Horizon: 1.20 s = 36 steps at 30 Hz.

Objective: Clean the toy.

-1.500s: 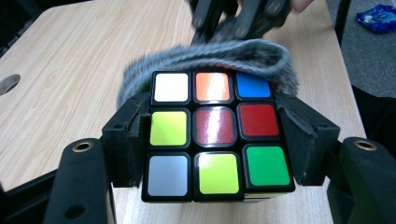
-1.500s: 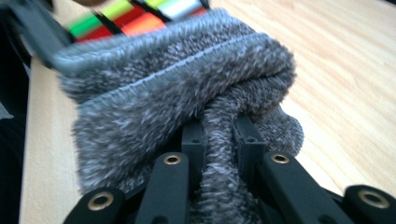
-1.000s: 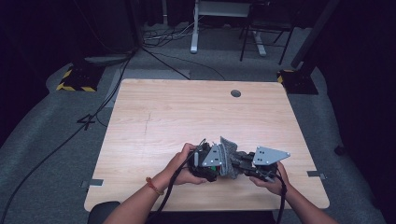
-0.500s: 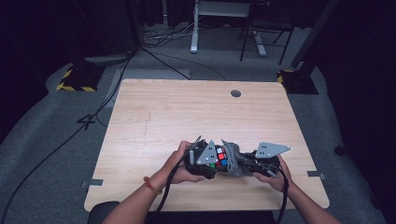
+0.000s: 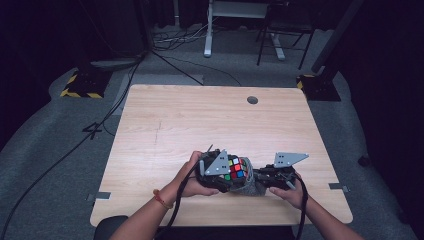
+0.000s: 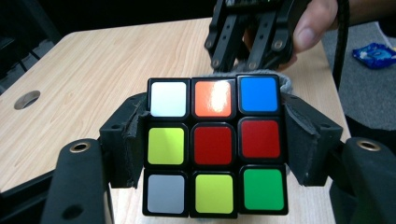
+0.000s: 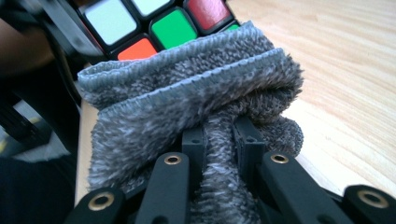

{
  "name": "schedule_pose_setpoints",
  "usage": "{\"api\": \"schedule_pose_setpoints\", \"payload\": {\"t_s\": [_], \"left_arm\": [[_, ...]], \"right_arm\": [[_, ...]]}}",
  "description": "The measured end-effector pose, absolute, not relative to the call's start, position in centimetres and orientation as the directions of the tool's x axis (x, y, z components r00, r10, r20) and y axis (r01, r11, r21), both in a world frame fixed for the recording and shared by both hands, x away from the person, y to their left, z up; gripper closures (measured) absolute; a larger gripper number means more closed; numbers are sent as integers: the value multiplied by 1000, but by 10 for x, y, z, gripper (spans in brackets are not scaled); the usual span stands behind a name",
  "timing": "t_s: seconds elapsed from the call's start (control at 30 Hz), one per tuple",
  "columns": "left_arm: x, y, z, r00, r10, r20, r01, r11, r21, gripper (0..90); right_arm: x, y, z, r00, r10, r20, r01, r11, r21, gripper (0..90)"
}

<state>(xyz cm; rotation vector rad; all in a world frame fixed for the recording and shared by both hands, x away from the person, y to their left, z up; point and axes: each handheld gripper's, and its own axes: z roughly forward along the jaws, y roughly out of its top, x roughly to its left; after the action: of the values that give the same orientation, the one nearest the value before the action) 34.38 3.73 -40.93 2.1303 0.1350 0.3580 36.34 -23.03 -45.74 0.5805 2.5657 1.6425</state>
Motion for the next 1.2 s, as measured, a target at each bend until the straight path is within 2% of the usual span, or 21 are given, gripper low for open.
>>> {"api": "schedule_pose_setpoints", "payload": {"t_s": [0.13,0.6,0.8,0.97,1.1,1.2], "left_arm": [[344,36,-412,947,231,224,-48,-586,809,324],[345,25,-423,933,226,280,-52,-685,726,325],[345,27,-420,933,235,273,-52,-661,748,331],[344,30,-415,932,244,267,-56,-633,773,333],[345,35,-410,937,248,244,-47,-603,796,333],[346,38,-409,939,248,238,-44,-602,798,332]], "right_arm": [[366,-238,-454,-927,327,185,293,318,902,788],[358,-233,-442,-937,334,99,222,354,909,789],[356,-232,-439,-934,351,58,197,375,906,788],[356,-225,-448,-925,379,-12,177,460,870,789],[357,-219,-455,-928,373,-21,184,506,843,788],[353,-218,-450,-931,364,-32,166,498,851,789]]}}
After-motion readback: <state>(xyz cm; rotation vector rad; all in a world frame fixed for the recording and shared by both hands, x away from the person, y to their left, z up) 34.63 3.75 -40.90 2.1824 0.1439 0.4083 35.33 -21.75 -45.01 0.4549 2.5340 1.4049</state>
